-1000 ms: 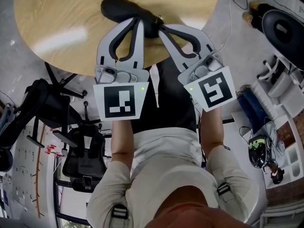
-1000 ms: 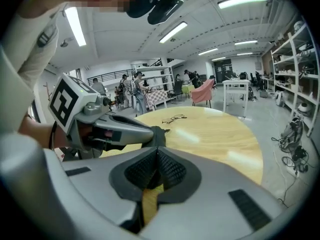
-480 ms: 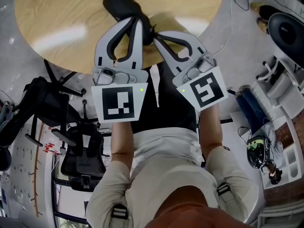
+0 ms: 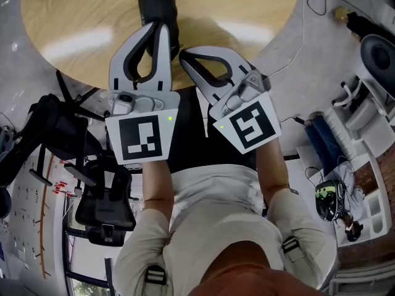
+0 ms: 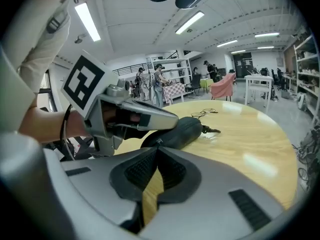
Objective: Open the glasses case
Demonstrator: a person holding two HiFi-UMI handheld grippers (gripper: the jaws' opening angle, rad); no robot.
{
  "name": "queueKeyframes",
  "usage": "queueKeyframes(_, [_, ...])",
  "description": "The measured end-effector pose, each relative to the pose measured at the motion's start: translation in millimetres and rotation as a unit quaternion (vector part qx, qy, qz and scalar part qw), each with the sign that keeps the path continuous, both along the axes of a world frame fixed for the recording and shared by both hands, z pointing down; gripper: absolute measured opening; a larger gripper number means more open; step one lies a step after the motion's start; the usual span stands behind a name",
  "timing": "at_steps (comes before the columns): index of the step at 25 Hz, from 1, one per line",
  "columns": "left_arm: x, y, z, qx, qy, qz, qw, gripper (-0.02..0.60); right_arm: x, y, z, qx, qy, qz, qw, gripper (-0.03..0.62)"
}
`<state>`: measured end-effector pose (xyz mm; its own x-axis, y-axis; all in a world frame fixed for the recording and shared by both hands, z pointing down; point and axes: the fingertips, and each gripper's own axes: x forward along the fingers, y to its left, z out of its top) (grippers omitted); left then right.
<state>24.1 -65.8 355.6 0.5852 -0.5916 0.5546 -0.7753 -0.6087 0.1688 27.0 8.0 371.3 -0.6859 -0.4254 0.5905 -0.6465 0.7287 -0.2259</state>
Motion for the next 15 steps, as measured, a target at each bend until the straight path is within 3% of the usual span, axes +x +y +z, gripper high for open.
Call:
queueKeyframes(6, [-3.0, -0.8, -3.9, 0.006, 0.009, -0.006, 0.9999, 0.025, 9.2, -13.9, -9.6, 0.019, -0.001, 0.014, 1.0, 0.023])
queueKeyframes(10, [-3.9, -3.2, -3.7, 0.005, 0.011, -0.008, 0.9999, 0.025, 2.7, -17.6, -2.8, 0.007, 0.006, -0.029, 1.0, 0.103])
queueKeyframes(15, [-5.7, -3.1, -3.2, 0.002, 0.01, -0.01, 0.9999, 0.025, -5.0, -19.7, -2.7, 0.0, -0.008, -0.057, 0.998, 0.084])
